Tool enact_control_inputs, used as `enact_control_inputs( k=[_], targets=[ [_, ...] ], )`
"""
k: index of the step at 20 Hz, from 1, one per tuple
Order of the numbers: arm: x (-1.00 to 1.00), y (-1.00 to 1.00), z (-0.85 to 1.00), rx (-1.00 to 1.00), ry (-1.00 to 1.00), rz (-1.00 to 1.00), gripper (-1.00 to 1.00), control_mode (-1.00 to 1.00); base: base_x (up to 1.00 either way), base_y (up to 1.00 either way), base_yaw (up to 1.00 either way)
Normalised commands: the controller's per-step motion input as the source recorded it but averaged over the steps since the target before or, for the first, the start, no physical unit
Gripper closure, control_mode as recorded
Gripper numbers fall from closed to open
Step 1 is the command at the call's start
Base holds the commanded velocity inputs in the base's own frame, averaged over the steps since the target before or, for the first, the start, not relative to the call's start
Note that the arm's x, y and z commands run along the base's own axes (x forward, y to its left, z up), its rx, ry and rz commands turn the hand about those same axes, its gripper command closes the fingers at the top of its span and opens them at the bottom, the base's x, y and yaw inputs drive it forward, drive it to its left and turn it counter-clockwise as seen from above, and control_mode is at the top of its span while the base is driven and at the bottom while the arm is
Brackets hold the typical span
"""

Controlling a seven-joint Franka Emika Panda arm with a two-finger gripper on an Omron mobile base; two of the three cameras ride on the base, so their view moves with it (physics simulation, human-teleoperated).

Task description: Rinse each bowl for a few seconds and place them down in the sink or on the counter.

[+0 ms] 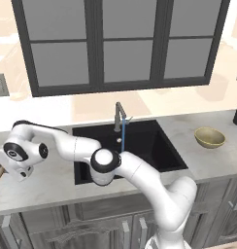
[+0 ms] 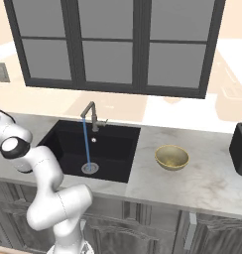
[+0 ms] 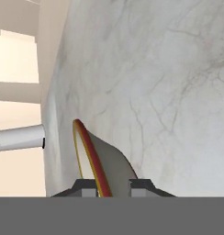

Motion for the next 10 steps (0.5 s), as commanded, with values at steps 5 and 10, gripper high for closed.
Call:
enact_control_inputs(
  k=[5, 10],
  targets=[
    [0.09, 0.00, -0.05, 0.02, 0.09, 0.01, 1.00, -1.00, 0.00, 0.00, 0.00],
    [-0.05, 0.00, 0.14, 0.00, 0.01, 0.00, 1.00, -1.00, 0.00, 0.00, 0.00]
  ],
)
